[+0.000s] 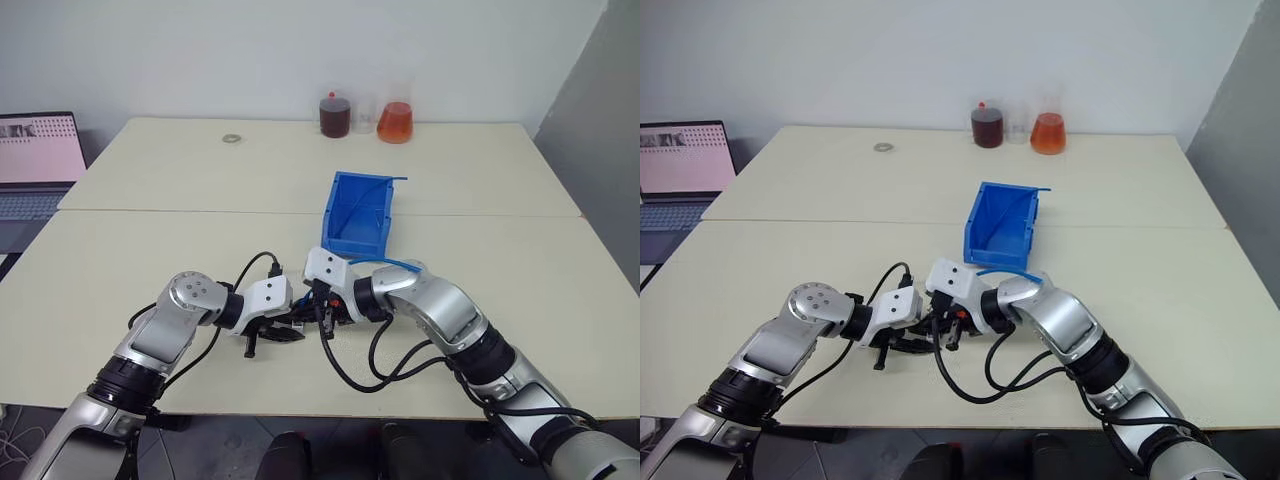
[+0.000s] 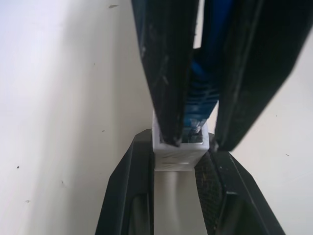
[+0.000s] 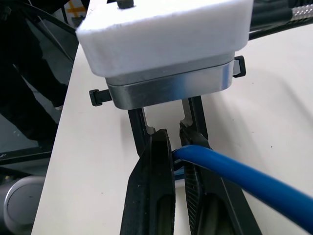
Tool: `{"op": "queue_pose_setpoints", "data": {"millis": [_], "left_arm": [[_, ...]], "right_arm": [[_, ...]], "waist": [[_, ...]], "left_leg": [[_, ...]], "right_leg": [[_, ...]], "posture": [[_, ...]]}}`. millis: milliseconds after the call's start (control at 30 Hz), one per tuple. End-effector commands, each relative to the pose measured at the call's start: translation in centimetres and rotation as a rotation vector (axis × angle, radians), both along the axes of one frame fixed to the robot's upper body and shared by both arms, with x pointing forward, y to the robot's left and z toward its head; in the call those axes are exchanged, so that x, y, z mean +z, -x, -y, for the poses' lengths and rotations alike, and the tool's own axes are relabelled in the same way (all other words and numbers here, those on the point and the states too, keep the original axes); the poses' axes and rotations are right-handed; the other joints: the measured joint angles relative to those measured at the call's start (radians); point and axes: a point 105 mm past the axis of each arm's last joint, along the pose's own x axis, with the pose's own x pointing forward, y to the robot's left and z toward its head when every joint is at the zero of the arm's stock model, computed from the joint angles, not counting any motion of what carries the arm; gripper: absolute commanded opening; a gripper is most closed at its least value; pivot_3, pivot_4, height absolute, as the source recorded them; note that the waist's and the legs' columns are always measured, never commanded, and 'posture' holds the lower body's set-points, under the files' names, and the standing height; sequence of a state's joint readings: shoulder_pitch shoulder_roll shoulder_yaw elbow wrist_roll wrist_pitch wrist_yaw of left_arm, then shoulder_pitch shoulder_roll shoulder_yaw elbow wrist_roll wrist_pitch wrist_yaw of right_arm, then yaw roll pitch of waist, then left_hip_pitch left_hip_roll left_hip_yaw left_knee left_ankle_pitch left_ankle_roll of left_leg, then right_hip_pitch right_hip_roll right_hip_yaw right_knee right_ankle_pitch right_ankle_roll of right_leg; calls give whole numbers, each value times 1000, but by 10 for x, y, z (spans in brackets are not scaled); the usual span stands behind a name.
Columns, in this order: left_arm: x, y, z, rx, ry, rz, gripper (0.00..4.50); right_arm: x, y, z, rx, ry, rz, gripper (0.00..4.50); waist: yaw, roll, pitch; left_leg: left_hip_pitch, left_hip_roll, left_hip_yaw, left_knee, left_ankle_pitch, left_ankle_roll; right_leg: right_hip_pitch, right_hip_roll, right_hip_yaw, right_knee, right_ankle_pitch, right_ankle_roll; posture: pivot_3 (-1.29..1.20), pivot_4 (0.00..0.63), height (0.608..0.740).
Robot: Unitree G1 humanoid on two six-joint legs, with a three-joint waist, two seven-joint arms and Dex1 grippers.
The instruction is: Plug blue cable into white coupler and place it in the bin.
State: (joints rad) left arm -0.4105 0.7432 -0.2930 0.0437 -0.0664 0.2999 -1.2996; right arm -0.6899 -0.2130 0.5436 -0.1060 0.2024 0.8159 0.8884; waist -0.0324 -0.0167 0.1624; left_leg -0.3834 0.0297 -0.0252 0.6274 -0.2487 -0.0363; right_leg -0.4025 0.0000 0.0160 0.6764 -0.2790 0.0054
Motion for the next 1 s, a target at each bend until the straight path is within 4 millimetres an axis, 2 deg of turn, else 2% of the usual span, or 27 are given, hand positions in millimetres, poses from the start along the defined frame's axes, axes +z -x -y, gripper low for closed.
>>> {"op": "queue_pose_setpoints", "data": {"millis": [33,300,600,767,1000], "left_arm": [[-18,0,-8,63,-48,-44,798],[-19,-1,-5,67,-31,-45,797],[-19,0,-4,74,-12,-42,797],[-19,1,-3,77,-5,-40,797],[-17,2,-4,78,0,-37,797]], "right_arm": [[-18,26,-16,103,30,-50,2],[-26,27,-19,101,29,-77,0],[-42,38,-19,154,60,-122,0],[-50,36,-20,145,53,-125,0],[-57,40,-25,174,50,-139,0]], "waist": [[0,0,0],[0,0,-2],[-1,1,-5],[-1,1,-6],[-3,1,-5]], "left_leg": [[0,0,0,0,0,0],[1,0,0,0,0,0],[3,0,0,0,0,0],[4,0,0,0,0,0],[15,1,-1,-2,0,0]], "right_leg": [[0,0,0,0,0,0],[0,1,0,1,0,0],[2,1,0,1,-1,-1],[3,1,0,1,-1,-1],[13,-1,0,0,-4,-7]], "posture": [[0,150,740],[0,150,740],[0,150,740],[0,150,740],[0,150,740]]}}
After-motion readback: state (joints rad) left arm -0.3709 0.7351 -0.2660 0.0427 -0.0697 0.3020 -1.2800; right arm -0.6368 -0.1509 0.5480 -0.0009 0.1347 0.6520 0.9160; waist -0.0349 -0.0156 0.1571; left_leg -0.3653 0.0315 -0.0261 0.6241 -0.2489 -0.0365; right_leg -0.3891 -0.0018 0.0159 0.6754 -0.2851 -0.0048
